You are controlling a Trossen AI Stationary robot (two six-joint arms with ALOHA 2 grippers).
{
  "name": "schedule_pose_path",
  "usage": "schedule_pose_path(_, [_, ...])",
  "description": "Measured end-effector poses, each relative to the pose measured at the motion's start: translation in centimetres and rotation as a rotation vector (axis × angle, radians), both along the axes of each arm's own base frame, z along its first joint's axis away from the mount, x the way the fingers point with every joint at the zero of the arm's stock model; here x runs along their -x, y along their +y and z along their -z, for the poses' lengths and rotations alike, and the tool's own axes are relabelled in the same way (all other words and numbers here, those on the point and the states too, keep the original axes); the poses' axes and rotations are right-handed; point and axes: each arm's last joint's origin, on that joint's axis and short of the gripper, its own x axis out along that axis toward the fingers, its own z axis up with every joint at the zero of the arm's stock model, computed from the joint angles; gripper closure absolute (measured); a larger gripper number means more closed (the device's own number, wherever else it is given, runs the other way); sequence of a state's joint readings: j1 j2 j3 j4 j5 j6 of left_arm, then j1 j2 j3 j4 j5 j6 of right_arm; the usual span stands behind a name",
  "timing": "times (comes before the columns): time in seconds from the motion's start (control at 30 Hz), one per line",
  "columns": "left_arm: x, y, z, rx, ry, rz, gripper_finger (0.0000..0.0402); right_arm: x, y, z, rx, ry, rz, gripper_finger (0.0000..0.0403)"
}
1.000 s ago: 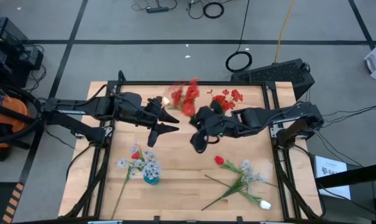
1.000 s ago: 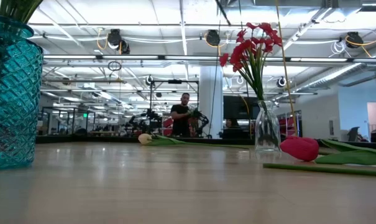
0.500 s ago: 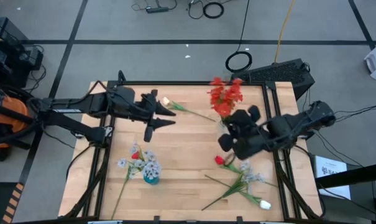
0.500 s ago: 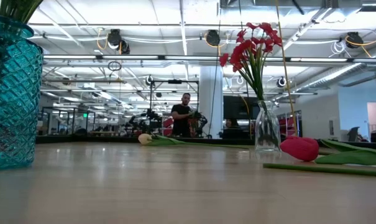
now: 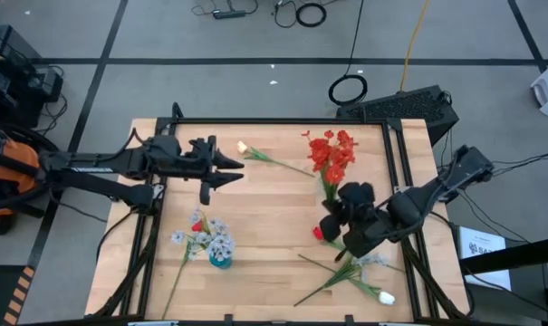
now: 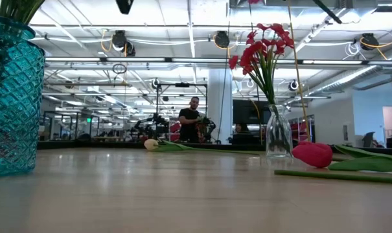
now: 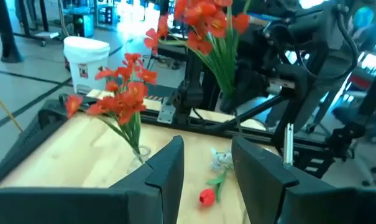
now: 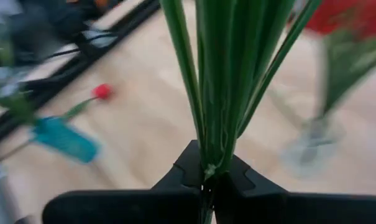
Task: Sort flowers into vase by color
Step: Put the red flowers into the transparent flower vase
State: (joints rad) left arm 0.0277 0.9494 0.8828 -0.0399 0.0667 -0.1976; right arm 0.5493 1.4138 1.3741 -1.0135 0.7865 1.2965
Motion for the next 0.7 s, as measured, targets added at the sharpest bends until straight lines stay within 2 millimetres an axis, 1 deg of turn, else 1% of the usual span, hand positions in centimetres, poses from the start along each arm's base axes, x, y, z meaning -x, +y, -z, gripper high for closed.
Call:
schedule_pose_path(0.07, [0.4, 0.0, 0.7, 0.015, 0.0, 0.002, 0.0261, -0.4, -0.3, 0.8, -0.027, -0.05, -0.045, 0.0401])
schedule_pose_path(0.17, [0.7, 0.0, 1.0, 0.03, -0.005, 0.002, 0.0261, -0.7, -1.0, 2.0, -0.026, -0.14, -0.092, 0.0401])
schedule_pose_path(0.27, [0.9, -0.1, 1.0, 0.032, -0.009, 0.014, 0.0261, -0.2, -2.0, 3.1, 0.006, -0.216, -0.14, 0.0402])
schedule_pose_path(0.37, [1.0, -0.2, 0.8, 0.037, -0.024, 0.052, 0.0261, 1.5, -3.1, 3.9, 0.029, -0.29, -0.168, 0.0402])
schedule_pose_path(0.5, [1.0, -0.3, 0.7, 0.039, -0.043, 0.071, 0.0261, 4.9, -4.9, 4.0, 0.083, -0.39, -0.169, 0.0402])
schedule_pose_path(0.6, [1.0, -0.3, 0.6, 0.038, -0.052, 0.071, 0.0261, 7.1, -6.2, 4.1, 0.177, -0.397, -0.189, 0.0402])
schedule_pose_path(0.7, [1.0, -0.3, 0.6, 0.038, -0.048, 0.071, 0.0261, 8.4, -7.3, 4.4, 0.321, -0.362, -0.196, 0.0402])
